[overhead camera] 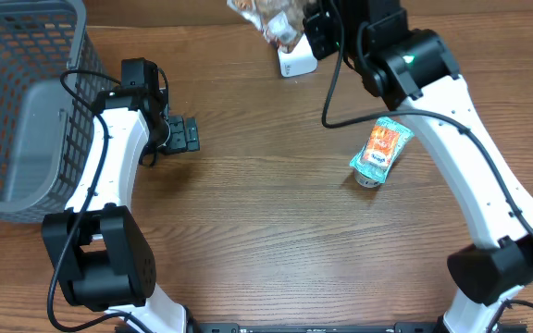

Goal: Scan the item barcode
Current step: 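Lift the bread bag with the right gripper and carry it to the scanner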

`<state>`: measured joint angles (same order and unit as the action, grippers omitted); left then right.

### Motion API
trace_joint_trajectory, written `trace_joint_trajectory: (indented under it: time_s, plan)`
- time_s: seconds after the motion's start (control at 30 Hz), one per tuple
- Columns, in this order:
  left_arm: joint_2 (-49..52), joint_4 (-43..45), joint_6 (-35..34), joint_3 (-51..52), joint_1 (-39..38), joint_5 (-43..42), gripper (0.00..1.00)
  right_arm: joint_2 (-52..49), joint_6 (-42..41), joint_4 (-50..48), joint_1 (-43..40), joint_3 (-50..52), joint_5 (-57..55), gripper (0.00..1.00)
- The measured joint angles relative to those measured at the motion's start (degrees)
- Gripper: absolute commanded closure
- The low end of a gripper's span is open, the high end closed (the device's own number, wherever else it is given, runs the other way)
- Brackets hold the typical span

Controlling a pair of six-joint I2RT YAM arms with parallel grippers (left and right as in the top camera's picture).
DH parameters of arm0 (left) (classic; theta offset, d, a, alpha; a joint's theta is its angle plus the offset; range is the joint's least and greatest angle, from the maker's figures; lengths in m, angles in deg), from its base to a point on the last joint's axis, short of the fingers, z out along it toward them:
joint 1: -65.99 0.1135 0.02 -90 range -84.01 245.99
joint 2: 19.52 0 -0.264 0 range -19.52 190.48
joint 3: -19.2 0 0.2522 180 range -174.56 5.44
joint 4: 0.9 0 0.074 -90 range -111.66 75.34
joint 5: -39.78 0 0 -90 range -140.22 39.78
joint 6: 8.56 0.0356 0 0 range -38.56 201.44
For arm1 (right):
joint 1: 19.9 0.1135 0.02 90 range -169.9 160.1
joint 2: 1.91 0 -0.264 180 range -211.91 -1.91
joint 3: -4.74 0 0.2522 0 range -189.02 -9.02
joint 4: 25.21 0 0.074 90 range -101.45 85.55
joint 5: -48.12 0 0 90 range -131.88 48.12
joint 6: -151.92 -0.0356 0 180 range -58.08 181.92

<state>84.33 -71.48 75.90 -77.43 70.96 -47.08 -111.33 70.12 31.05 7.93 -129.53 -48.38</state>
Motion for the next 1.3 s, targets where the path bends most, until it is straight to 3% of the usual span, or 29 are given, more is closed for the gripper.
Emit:
trace_joint_trajectory:
  time_s: [0.33, 0.73, 0.97, 1.3]
  plan:
    - [0.00, 0.00, 0.00, 0.00, 0.00, -0.02, 0.00, -8.24, 7.45, -12.15, 1.95, 0.02, -15.98, 0.97]
    - [0.00, 0.04, 0.00, 0.00, 0.00, 0.04, 0.00, -21.38, 24.92, -30.25, 3.34, 0.04, -29.77, 0.96]
    - [0.00, 0.02, 0.00, 0.00, 0.00, 0.15, 0.00, -26.21, 35.08, -40.17, 3.34, 0.07, -33.11, 0.96]
    - [0.00, 0.00, 0.00, 0.00, 0.00, 0.15, 0.00, -29.29, 37.59, -51.36, 3.39, 0.09, -33.57, 0.96]
